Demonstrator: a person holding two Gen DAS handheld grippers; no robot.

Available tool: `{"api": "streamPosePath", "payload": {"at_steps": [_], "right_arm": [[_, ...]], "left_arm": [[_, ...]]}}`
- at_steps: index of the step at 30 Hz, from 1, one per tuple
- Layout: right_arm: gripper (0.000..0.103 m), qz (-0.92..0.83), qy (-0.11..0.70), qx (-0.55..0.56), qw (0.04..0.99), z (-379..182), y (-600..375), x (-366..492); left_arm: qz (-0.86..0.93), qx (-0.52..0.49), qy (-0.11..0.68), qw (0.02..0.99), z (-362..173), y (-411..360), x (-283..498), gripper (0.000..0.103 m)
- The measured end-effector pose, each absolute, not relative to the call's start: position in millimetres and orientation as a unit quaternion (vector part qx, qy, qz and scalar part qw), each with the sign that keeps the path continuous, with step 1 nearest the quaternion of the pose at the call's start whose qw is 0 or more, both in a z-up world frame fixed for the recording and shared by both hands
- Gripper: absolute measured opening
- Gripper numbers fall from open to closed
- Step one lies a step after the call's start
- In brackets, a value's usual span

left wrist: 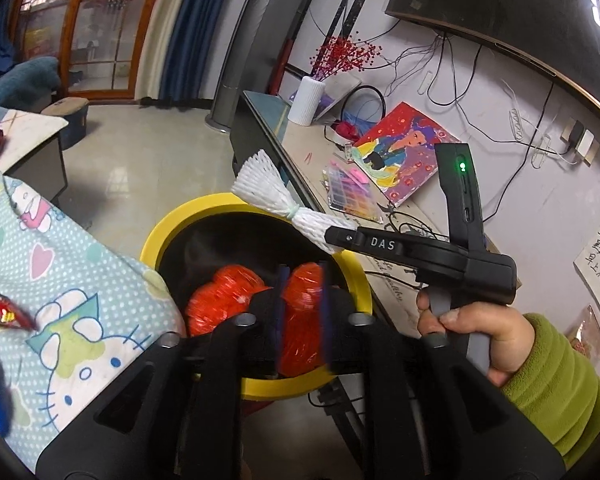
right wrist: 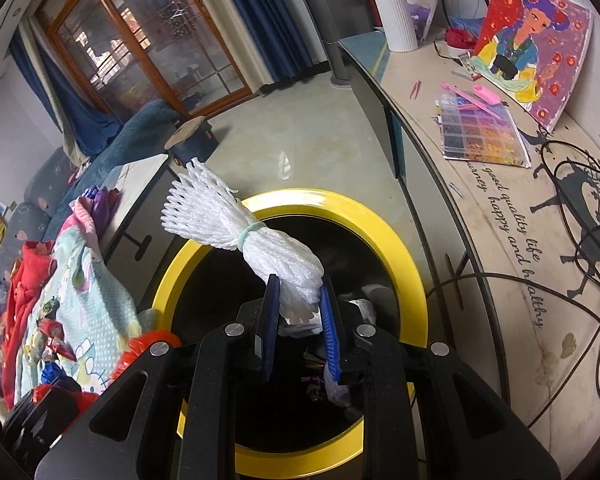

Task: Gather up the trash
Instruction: 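Open both tools to drop the red bag and foam net into the bin, then move both tools back over the remaining trash on the bed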

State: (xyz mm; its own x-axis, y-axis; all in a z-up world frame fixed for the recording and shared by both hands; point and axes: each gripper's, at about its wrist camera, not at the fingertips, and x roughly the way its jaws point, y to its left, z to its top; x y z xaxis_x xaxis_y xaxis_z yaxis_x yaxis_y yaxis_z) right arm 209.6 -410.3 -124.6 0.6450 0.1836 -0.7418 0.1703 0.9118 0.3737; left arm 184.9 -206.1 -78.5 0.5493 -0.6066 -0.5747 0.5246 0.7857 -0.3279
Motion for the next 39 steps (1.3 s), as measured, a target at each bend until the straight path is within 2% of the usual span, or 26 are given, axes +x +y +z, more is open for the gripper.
{"api": "streamPosePath", "payload": {"at_steps": [1, 2, 4, 5, 6, 8, 11, 18, 26, 39], "right_arm": [[0.024, 0.000, 0.421, 0.210, 0.882, -124.3, -410.8, 209.5], [0.026, -0.002, 0.421, 0.211, 0.882, -124.0, -411.4, 209.2], [0.030, -0.003, 0.420, 0.211, 0.883, -123.4, -411.2, 209.2], [0.037, -0.004, 0.420, 0.211, 0.883, -123.3, -411.1, 209.2], [0.044, -0.008, 0.419, 0.214, 0.883, -123.1, -411.3, 208.3], [0.046, -0.010, 0.417, 0.216, 0.883, -122.1, -410.8, 208.5], [0.055, -0.012, 0.416, 0.217, 0.883, -121.4, -410.2, 207.9], [0.056, 0.002, 0.402, 0.208, 0.891, -108.6, -398.6, 204.8], [0.065, 0.030, 0.384, 0.195, 0.902, -90.2, -377.9, 199.4], [0.070, 0.066, 0.365, 0.170, 0.913, -65.2, -344.2, 186.9]], "left_arm": [[-0.321, -0.059, 0.345, 0.880, -77.8, -205.0, 183.5, 0.035], [-0.319, -0.061, 0.342, 0.882, -76.7, -203.6, 182.8, 0.043], [-0.310, -0.061, 0.338, 0.886, -75.5, -199.6, 181.4, 0.050], [-0.303, -0.061, 0.337, 0.889, -74.7, -198.0, 181.2, 0.061], [-0.297, -0.062, 0.337, 0.891, -74.0, -195.7, 181.1, 0.068], [-0.293, -0.076, 0.335, 0.892, -72.2, -188.5, 179.8, 0.091], [-0.279, -0.083, 0.333, 0.897, -69.4, -179.6, 177.8, 0.092], [-0.248, -0.072, 0.306, 0.916, -57.1, -167.1, 165.4, 0.092], [-0.220, -0.062, 0.287, 0.930, -45.1, -151.3, 153.8, 0.092], [-0.174, -0.058, 0.261, 0.948, -37.3, -121.5, 140.3, 0.092]]}}
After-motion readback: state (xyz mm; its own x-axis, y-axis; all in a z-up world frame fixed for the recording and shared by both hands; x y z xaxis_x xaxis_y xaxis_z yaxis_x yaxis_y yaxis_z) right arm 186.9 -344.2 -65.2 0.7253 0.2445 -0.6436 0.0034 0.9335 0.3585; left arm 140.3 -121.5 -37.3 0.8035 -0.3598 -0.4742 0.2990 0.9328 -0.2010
